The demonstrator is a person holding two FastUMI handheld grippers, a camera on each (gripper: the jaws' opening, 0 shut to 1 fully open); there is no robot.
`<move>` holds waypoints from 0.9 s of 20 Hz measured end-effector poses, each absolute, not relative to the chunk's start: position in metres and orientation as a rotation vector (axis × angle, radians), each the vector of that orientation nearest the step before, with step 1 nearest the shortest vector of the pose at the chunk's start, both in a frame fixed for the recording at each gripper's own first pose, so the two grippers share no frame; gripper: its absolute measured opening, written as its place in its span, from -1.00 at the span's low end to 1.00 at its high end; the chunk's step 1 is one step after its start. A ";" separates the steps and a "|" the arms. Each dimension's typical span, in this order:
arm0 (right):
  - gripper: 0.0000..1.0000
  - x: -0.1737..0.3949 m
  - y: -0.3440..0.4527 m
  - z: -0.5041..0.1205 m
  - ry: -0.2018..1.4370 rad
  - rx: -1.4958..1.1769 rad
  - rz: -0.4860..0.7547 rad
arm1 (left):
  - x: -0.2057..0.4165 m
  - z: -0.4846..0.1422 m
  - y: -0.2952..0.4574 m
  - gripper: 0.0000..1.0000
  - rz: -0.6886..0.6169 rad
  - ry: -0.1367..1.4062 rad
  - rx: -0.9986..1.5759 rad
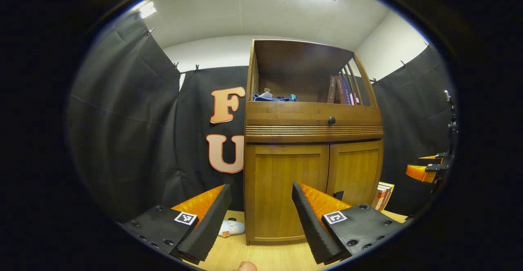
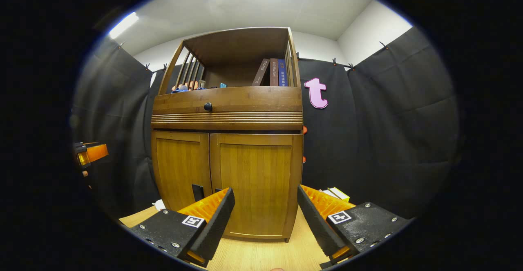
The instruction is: Open the right door of the double-door shoe cabinet with the right hand, and open the left door with the left hand.
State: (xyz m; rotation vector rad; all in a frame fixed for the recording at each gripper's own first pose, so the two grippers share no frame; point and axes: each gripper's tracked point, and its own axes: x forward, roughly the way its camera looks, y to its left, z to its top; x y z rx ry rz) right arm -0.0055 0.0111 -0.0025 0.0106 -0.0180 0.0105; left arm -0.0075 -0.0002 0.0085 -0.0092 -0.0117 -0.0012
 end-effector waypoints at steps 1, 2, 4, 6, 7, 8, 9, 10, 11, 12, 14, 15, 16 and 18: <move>0.88 -0.004 0.011 -0.006 -0.018 0.019 0.006 | -0.009 0.008 0.001 0.93 -0.004 -0.012 -0.009; 0.88 -0.001 0.013 -0.008 -0.020 0.028 0.007 | -0.010 0.008 0.000 0.93 -0.006 -0.014 -0.008; 0.88 0.005 0.020 -0.015 -0.018 0.034 0.013 | -0.013 0.009 0.000 0.93 -0.008 -0.017 -0.007; 0.88 0.013 0.028 -0.026 -0.010 0.027 0.018 | -0.015 0.009 -0.001 0.93 -0.013 -0.021 -0.013; 0.88 0.017 0.034 -0.033 -0.002 0.025 0.026 | -0.016 0.008 -0.001 0.93 -0.017 -0.020 -0.014; 0.88 0.022 0.043 -0.038 0.005 0.027 0.038 | -0.017 0.007 -0.001 0.93 -0.021 -0.018 -0.011; 0.88 0.026 0.050 -0.044 0.013 0.029 0.050 | -0.017 0.006 0.001 0.93 -0.019 -0.018 -0.010; 0.88 0.031 0.057 -0.049 0.018 0.030 0.055 | -0.018 0.005 0.002 0.93 -0.018 -0.016 -0.012; 0.88 0.037 0.064 -0.056 0.022 0.027 0.061 | -0.018 0.004 0.003 0.93 -0.018 -0.014 -0.016; 0.88 0.043 0.070 -0.063 0.027 0.024 0.068 | -0.018 0.002 0.005 0.93 -0.017 -0.012 -0.021; 0.88 0.056 0.088 -0.078 0.042 0.023 0.096 | -0.017 0.000 0.008 0.93 -0.013 -0.007 -0.023; 0.88 0.061 0.096 -0.086 0.053 0.026 0.105 | -0.017 -0.002 0.012 0.93 -0.008 -0.005 -0.023; 0.88 0.068 0.104 -0.092 0.060 0.029 0.114 | -0.017 -0.004 0.014 0.93 -0.004 -0.003 -0.025; 0.88 0.082 0.117 -0.103 0.069 0.033 0.127 | -0.017 -0.004 0.018 0.94 0.001 -0.001 -0.029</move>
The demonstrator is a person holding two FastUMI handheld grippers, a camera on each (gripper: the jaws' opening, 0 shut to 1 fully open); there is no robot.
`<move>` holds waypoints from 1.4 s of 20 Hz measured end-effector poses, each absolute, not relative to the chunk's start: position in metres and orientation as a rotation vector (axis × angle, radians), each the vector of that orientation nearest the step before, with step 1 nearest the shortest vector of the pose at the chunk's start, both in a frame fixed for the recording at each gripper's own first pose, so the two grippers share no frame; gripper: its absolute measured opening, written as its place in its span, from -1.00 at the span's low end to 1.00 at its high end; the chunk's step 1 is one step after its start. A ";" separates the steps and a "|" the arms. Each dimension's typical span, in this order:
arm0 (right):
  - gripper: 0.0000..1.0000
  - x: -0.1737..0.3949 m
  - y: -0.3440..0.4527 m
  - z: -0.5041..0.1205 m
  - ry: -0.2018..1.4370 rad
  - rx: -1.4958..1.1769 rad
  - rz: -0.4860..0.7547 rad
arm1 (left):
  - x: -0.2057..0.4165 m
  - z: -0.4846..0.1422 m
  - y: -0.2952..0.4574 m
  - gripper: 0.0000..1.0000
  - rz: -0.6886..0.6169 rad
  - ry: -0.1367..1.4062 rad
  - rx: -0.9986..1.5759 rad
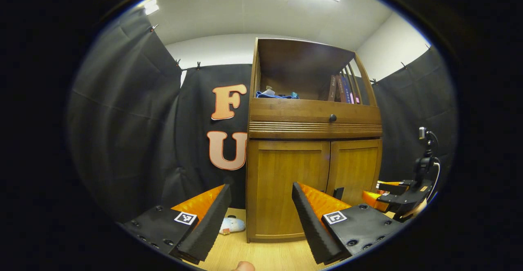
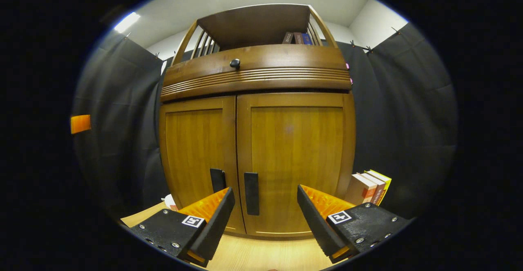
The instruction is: Open the right door of the double-door shoe cabinet with the right hand, and open the left door with the left hand.
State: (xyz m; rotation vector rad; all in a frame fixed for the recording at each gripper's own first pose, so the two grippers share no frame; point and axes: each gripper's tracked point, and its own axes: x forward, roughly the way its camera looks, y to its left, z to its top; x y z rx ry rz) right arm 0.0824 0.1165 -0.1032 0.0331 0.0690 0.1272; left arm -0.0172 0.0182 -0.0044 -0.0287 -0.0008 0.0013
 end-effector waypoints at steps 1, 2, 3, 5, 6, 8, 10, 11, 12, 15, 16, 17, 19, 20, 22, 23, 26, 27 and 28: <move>0.88 0.091 0.122 -0.110 0.074 0.034 0.135 | -0.018 -0.005 0.022 0.94 0.009 0.000 -0.027; 0.88 0.098 0.126 -0.119 0.082 0.032 0.140 | -0.019 -0.005 0.026 0.94 0.016 0.000 -0.024; 0.88 0.104 0.130 -0.127 0.092 0.028 0.140 | -0.020 -0.007 0.029 0.94 0.022 0.000 -0.022; 0.88 0.118 0.141 -0.141 0.110 0.021 0.147 | -0.021 -0.011 0.036 0.89 0.038 0.003 -0.020; 0.87 0.126 0.144 -0.146 0.115 0.022 0.150 | -0.021 -0.012 0.040 0.94 0.047 0.004 -0.013; 0.96 0.139 0.151 -0.161 0.128 0.035 0.149 | -0.019 -0.015 0.048 0.93 0.065 0.007 -0.003; 0.73 0.151 0.156 -0.173 0.141 0.045 0.146 | -0.018 -0.019 0.057 0.93 0.086 0.011 0.002; 0.66 0.158 0.157 -0.178 0.145 0.040 0.136 | -0.018 -0.021 0.061 0.87 0.095 0.012 0.004; 0.55 0.166 0.156 -0.182 0.148 0.036 0.127 | -0.018 -0.022 0.064 0.87 0.102 0.014 0.005; 0.56 0.184 0.159 -0.190 0.153 0.044 0.113 | -0.019 -0.026 0.071 0.99 0.113 0.018 0.001; 0.40 0.189 0.159 -0.192 0.155 0.047 0.109 | -0.019 -0.026 0.073 0.93 0.117 0.018 0.001; 0.41 0.193 0.158 -0.194 0.158 0.048 0.102 | -0.018 -0.029 0.076 0.87 0.120 0.019 0.002; 0.27 0.197 0.156 -0.195 0.155 0.056 0.093 | -0.016 -0.030 0.077 0.87 0.120 0.020 0.002; 0.07 0.198 0.155 -0.194 0.150 0.061 0.087 | -0.015 -0.030 0.078 0.87 0.119 0.022 0.001; -0.02 0.201 0.152 -0.193 0.145 0.067 0.082 | -0.012 -0.033 0.076 0.87 0.116 0.028 0.000; -0.07 0.203 0.151 -0.194 0.146 0.071 0.083 | -0.012 -0.033 0.075 0.88 0.113 0.032 -0.001; -0.27 0.204 0.153 -0.195 0.148 0.074 0.093 | -0.011 -0.036 0.070 0.89 0.105 0.038 -0.005; -0.29 0.203 0.153 -0.194 0.146 0.068 0.095 | -0.011 -0.035 0.069 0.87 0.105 0.038 -0.004; -0.31 0.202 0.153 -0.194 0.145 0.067 0.099 | -0.011 -0.034 0.068 0.87 0.106 0.038 -0.002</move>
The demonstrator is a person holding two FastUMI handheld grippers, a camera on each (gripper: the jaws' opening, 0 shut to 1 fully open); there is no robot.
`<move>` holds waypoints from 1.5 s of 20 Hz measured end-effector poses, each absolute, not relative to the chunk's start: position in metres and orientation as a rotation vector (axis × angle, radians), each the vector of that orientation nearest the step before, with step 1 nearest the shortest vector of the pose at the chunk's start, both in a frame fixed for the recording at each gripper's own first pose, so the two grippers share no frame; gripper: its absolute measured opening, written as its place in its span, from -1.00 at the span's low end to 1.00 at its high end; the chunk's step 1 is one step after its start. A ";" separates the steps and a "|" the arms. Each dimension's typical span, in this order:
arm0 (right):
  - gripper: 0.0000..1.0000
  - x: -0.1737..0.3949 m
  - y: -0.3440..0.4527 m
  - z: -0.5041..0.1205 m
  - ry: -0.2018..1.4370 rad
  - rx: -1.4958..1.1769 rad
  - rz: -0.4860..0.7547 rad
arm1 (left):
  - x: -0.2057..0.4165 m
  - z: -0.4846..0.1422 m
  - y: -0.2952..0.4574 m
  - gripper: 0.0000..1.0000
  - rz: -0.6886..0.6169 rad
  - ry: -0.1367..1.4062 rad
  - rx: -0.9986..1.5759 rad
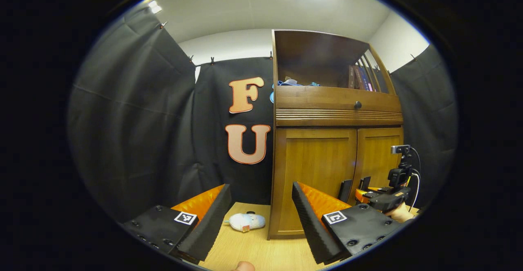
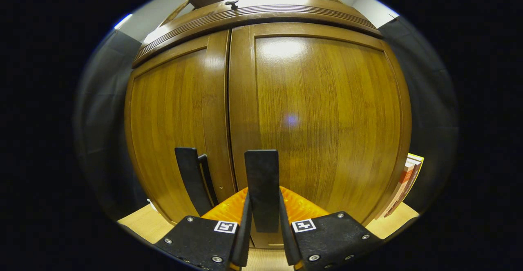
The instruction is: Open the right door of the double-door shoe cabinet with the right hand, and open the left door with the left hand.
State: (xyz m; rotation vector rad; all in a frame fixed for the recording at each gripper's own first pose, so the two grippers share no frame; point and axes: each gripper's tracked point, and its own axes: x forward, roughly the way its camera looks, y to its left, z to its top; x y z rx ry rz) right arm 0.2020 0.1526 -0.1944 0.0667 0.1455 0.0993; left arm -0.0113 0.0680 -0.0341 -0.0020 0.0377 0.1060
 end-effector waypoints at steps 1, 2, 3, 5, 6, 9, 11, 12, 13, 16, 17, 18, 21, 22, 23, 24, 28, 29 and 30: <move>-0.44 0.200 0.153 -0.194 0.146 0.073 0.103 | -0.012 -0.034 0.067 0.87 0.106 0.037 -0.001; -0.38 0.197 0.152 -0.195 0.148 0.077 0.107 | -0.012 -0.034 0.065 0.87 0.104 0.037 -0.002; -0.41 0.193 0.152 -0.194 0.147 0.074 0.111 | -0.014 -0.033 0.065 0.87 0.103 0.037 -0.002; -0.46 0.184 0.150 -0.194 0.147 0.069 0.119 | -0.016 -0.033 0.063 0.87 0.103 0.035 -0.003; -0.47 0.179 0.150 -0.193 0.149 0.070 0.123 | -0.018 -0.031 0.062 0.87 0.103 0.034 -0.004; -0.47 0.161 0.145 -0.191 0.156 0.076 0.132 | -0.025 -0.029 0.060 0.93 0.098 0.030 -0.010; -0.47 0.147 0.142 -0.191 0.158 0.073 0.135 | -0.029 -0.028 0.058 0.96 0.097 0.029 -0.011; -0.47 0.141 0.140 -0.189 0.157 0.073 0.138 | -0.031 -0.028 0.058 0.93 0.097 0.029 -0.011; -0.40 0.135 0.139 -0.188 0.158 0.076 0.142 | -0.034 -0.027 0.057 0.90 0.096 0.028 -0.011; -0.53 0.116 0.129 -0.187 0.159 0.082 0.148 | -0.041 -0.023 0.054 0.87 0.092 0.024 -0.011; -0.53 0.110 0.127 -0.186 0.161 0.080 0.149 | -0.044 -0.024 0.052 0.87 0.090 0.023 -0.011; -0.53 0.103 0.123 -0.186 0.162 0.078 0.148 | -0.048 -0.022 0.050 0.87 0.087 0.022 -0.010; -0.53 0.079 0.112 -0.183 0.166 0.079 0.146 | -0.056 -0.020 0.043 0.92 0.074 0.016 -0.012; -0.53 0.073 0.107 -0.181 0.165 0.081 0.146 | -0.058 -0.018 0.040 0.95 0.069 0.014 -0.012; -0.53 0.067 0.102 -0.180 0.166 0.080 0.144 | -0.061 -0.018 0.036 0.97 0.064 0.012 -0.011; -0.53 0.060 0.097 -0.180 0.164 0.079 0.142 | -0.063 -0.016 0.033 0.94 0.059 0.011 -0.010; -0.53 0.042 0.079 -0.179 0.164 0.071 0.125 | -0.071 -0.016 0.018 0.92 0.034 0.012 -0.007; -0.53 0.037 0.074 -0.178 0.164 0.068 0.120 | -0.073 -0.015 0.015 0.87 0.028 0.012 -0.006; -0.53 0.033 0.069 -0.178 0.162 0.066 0.117 | -0.076 -0.013 0.011 0.87 0.023 0.011 -0.006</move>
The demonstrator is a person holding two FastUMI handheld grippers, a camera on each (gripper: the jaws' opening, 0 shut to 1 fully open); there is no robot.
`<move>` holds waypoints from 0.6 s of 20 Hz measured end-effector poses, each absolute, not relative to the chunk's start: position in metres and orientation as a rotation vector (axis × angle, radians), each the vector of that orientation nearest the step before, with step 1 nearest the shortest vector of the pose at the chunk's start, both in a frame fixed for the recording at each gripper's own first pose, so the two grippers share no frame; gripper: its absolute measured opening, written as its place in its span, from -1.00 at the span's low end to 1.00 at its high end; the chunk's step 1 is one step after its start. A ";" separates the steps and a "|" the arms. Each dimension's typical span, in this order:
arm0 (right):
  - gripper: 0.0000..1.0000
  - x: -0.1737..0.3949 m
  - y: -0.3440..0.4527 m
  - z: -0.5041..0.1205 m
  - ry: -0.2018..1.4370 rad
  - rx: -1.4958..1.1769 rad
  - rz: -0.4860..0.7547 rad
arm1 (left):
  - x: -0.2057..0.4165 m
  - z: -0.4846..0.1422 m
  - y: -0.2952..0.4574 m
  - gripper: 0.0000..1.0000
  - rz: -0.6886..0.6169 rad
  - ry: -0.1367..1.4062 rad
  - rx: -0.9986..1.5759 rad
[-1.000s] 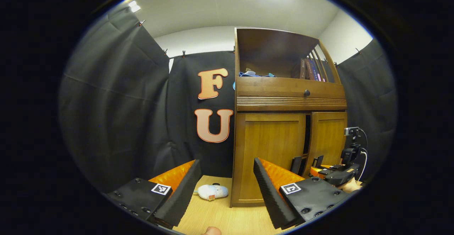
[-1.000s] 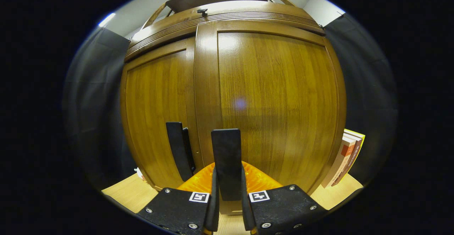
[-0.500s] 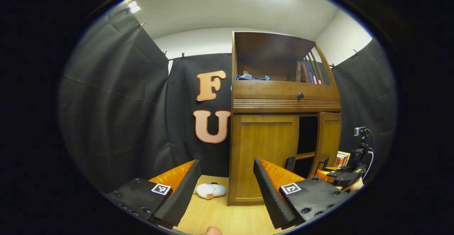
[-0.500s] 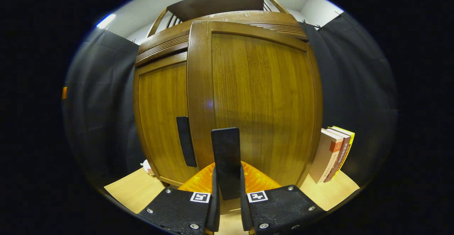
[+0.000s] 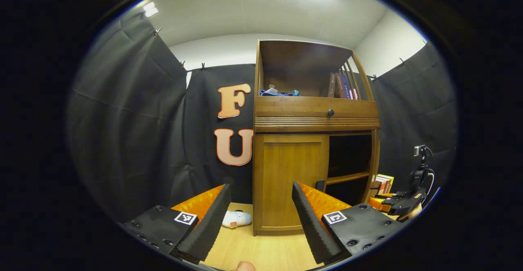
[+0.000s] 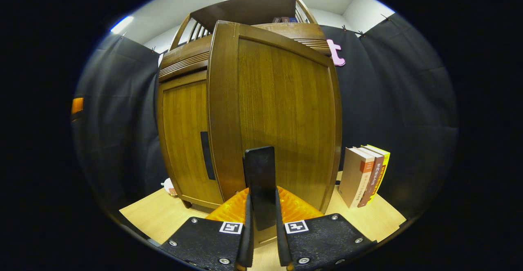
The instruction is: Open the right door of the double-door shoe cabinet with the right hand, and open the left door with the left hand.
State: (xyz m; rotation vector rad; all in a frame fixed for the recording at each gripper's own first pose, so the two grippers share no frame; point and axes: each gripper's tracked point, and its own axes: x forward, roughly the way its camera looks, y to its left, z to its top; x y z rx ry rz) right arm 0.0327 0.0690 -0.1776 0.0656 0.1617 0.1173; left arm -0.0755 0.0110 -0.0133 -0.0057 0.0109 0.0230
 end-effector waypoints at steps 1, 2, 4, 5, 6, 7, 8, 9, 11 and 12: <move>-0.54 0.028 0.065 -0.177 0.160 0.067 0.114 | -0.077 -0.013 0.008 0.92 0.018 0.008 -0.006; -0.62 0.023 0.060 -0.176 0.160 0.065 0.111 | -0.078 -0.012 0.005 0.97 0.012 0.005 -0.008; -0.62 0.017 0.050 -0.175 0.160 0.054 0.095 | -0.080 -0.011 -0.001 0.87 0.002 0.003 -0.010; -0.63 0.013 0.043 -0.174 0.159 0.051 0.084 | -0.080 -0.013 -0.005 0.93 -0.003 0.005 -0.011; -0.75 0.009 0.036 -0.174 0.159 0.046 0.075 | -0.080 -0.015 -0.007 0.92 -0.007 0.010 -0.011; -0.68 0.006 0.029 -0.174 0.158 0.038 0.065 | -0.079 -0.016 -0.010 0.93 -0.011 0.014 -0.012; -0.70 0.002 0.021 -0.172 0.157 0.034 0.051 | -0.078 -0.017 -0.013 0.90 -0.015 0.017 -0.014; -0.73 -0.001 0.013 -0.172 0.157 0.028 0.036 | -0.078 -0.017 -0.016 0.87 -0.020 0.018 -0.017; -0.92 -0.006 -0.003 -0.173 0.162 0.015 0.012 | -0.075 -0.018 -0.023 0.87 -0.030 0.018 -0.025; -0.85 -0.008 -0.012 -0.172 0.162 0.008 -0.004 | -0.074 -0.017 -0.026 0.89 -0.033 0.015 -0.028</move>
